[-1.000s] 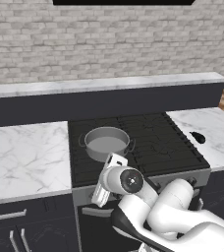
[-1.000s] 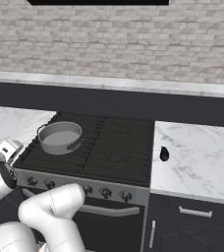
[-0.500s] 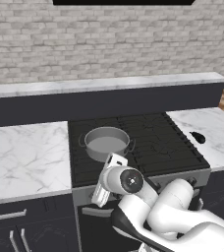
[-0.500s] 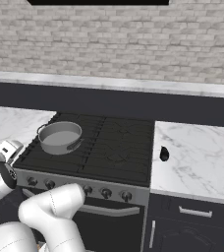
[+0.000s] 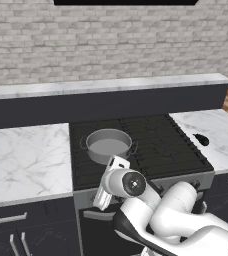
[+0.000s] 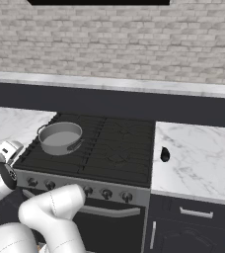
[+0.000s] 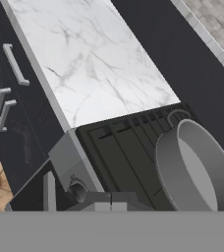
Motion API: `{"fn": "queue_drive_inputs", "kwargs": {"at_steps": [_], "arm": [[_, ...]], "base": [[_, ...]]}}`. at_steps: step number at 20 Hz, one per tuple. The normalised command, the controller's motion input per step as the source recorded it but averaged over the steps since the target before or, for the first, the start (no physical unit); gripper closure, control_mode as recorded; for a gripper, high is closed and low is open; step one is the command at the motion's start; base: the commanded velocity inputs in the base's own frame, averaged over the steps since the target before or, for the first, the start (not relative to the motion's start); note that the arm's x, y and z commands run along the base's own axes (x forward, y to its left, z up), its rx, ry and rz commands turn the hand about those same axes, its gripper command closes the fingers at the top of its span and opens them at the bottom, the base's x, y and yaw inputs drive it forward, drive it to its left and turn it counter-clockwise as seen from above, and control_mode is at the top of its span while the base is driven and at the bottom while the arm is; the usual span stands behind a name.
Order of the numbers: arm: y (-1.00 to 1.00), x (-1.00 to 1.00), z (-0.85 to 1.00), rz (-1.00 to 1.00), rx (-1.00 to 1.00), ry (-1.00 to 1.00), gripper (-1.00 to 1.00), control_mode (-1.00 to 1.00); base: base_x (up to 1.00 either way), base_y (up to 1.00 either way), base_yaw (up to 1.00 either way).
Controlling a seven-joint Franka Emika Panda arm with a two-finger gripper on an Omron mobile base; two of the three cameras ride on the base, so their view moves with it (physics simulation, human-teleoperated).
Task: Turn on the burner for the pot on the stove. Wait thirty seconds for the pot to heat up. Then add the eggplant to the pot.
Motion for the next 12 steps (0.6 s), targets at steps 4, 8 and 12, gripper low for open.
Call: {"fn": "queue_drive_inputs", "kwargs": {"at_steps": [4, 8, 12], "arm": [[0.0, 0.0, 0.0, 0.0, 0.0, 0.0, 1.0, -1.0], [0.0, 0.0, 0.0, 0.0, 0.0, 0.0, 1.0, -1.0], [0.0, 0.0, 0.0, 0.0, 0.0, 0.0, 1.0, -1.0]], "base": [[0.0, 0.0, 0.0], [0.0, 0.0, 0.0], [0.0, 0.0, 0.0]]}}
